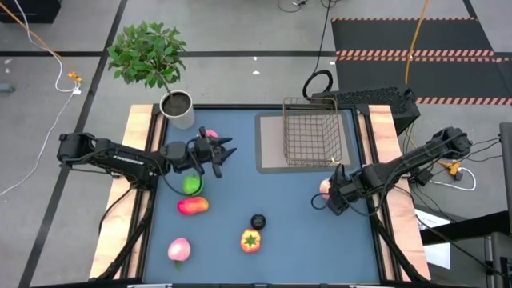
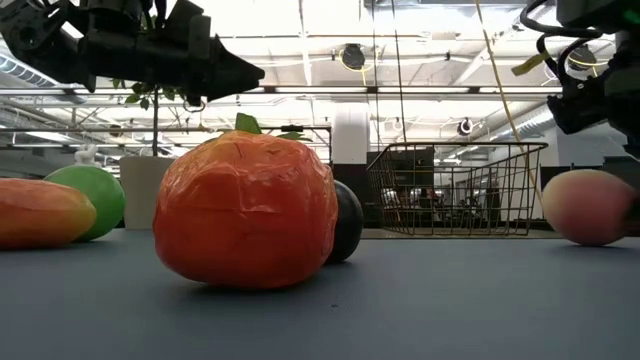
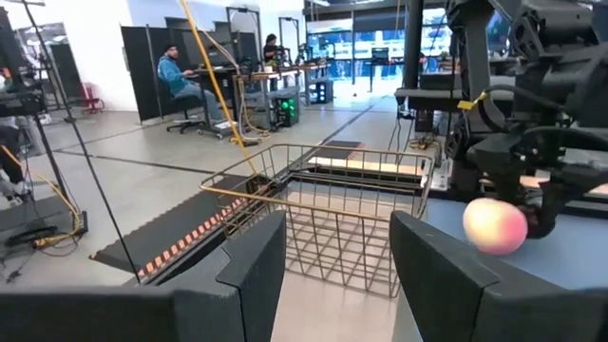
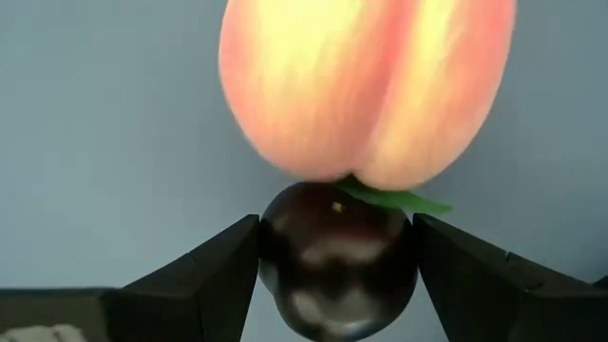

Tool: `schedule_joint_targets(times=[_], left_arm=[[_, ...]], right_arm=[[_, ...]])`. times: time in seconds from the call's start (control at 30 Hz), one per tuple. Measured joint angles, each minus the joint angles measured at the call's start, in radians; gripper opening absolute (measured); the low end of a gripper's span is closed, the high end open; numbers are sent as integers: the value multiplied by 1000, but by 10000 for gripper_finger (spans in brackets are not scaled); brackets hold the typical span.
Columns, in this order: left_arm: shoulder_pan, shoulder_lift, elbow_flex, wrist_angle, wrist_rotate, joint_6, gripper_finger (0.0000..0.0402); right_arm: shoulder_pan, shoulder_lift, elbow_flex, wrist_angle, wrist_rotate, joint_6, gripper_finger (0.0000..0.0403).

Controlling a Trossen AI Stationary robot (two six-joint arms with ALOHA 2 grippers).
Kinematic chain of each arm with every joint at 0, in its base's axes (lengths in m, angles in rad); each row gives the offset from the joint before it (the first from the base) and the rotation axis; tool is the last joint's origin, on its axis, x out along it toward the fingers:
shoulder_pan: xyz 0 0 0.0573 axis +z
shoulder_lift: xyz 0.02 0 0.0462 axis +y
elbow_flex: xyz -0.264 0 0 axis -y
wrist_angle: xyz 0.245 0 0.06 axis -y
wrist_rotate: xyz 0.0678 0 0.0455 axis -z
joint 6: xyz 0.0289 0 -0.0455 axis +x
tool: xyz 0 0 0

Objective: Build produce basket
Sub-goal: Put the bottom right black plum into the gold wire basket

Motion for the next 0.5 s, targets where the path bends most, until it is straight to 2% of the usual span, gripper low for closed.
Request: schedule_joint_targets(times=[0.3,0.5], left_arm=[[-2,0,0,6,0,-19,191],[-4,0,0,5,0,-21,191]], right_arm=[[0,0,0,38,10,22,258],[0,0,0,173,10,-15,258]])
